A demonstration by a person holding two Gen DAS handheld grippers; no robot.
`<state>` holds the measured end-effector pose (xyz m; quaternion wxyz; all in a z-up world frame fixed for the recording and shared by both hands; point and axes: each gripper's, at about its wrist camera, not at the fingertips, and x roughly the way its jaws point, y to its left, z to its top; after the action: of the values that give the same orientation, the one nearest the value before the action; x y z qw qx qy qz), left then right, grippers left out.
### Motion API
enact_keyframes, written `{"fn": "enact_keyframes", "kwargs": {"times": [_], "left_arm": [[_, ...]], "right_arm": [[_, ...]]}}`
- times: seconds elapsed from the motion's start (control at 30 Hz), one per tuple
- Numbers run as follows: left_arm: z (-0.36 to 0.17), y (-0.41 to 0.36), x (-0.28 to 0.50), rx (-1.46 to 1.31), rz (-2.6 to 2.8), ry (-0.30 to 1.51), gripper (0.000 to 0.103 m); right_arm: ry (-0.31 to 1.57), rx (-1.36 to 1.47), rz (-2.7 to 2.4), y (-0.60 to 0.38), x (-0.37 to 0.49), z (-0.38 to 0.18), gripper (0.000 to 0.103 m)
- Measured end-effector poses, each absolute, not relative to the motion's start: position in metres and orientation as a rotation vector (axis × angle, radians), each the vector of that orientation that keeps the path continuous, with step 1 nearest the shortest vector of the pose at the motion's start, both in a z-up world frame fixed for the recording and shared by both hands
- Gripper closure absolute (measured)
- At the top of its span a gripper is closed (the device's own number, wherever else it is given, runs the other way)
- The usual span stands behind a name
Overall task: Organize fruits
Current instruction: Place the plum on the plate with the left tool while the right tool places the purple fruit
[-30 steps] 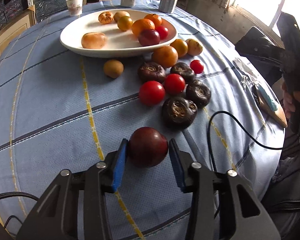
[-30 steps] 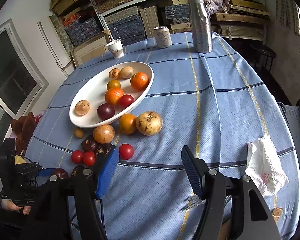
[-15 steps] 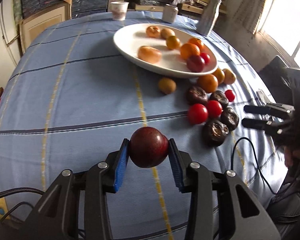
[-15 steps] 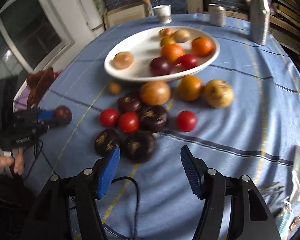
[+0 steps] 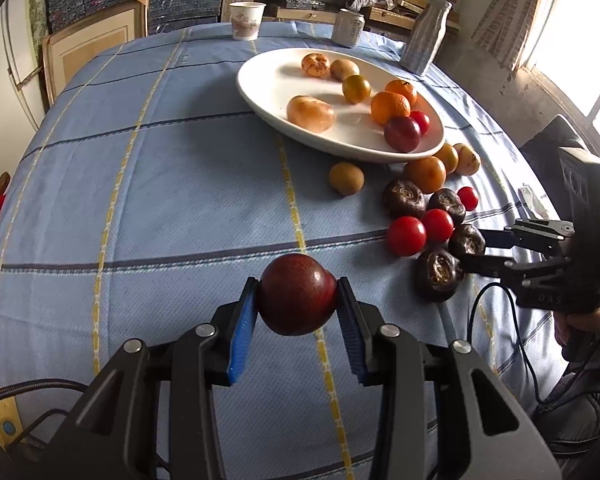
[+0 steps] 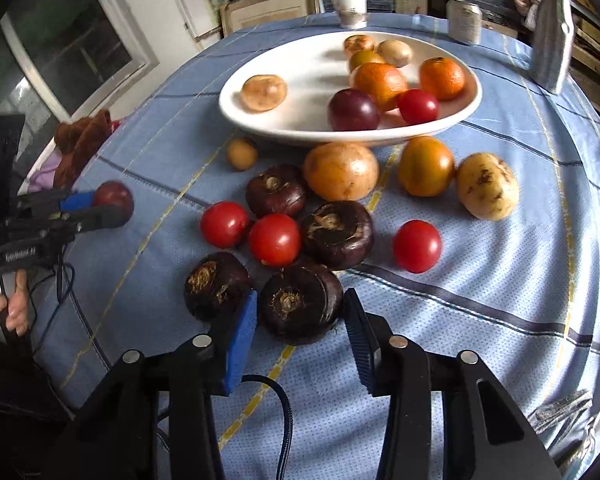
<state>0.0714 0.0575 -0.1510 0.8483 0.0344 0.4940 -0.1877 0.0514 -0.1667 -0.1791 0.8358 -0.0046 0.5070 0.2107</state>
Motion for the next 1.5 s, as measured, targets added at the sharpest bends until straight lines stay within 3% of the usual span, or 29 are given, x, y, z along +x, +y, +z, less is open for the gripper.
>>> {"fn": "enact_keyframes", "kwargs": {"times": [0.2, 0.47, 0.9, 1.07, 1.23, 1.5], "left_arm": [[-0.139, 0.039, 0.099, 0.088, -0.411, 1.005, 0.064], [-0.113, 0.005, 0.168, 0.13, -0.437, 0.925, 0.064], [-0.128, -0.012, 0.254, 0.117, -0.41, 0.961, 0.064], [-0.131, -0.009, 0.259, 0.09, -0.387, 0.956, 0.046], [-0.122, -0.003, 0.251, 0.07, -0.372, 0.937, 0.046], [-0.11, 0.01, 0.194, 0.074, -0.379, 0.925, 0.042]], "right_arm": [[1.023, 0.02, 0.44, -0.182, 0.055, -0.157, 0.06], [0.93, 0.094, 0.334, -0.215, 0.121, -0.124, 0.06], [0.918, 0.133, 0.268, -0.228, 0.202, -0.133, 0.06], [0.92, 0.159, 0.257, -0.231, 0.205, -0.136, 0.057], [0.893, 0.169, 0.25, -0.236, 0.196, -0.123, 0.056], [0.854, 0.178, 0.226, -0.248, 0.142, -0.106, 0.045]]}}
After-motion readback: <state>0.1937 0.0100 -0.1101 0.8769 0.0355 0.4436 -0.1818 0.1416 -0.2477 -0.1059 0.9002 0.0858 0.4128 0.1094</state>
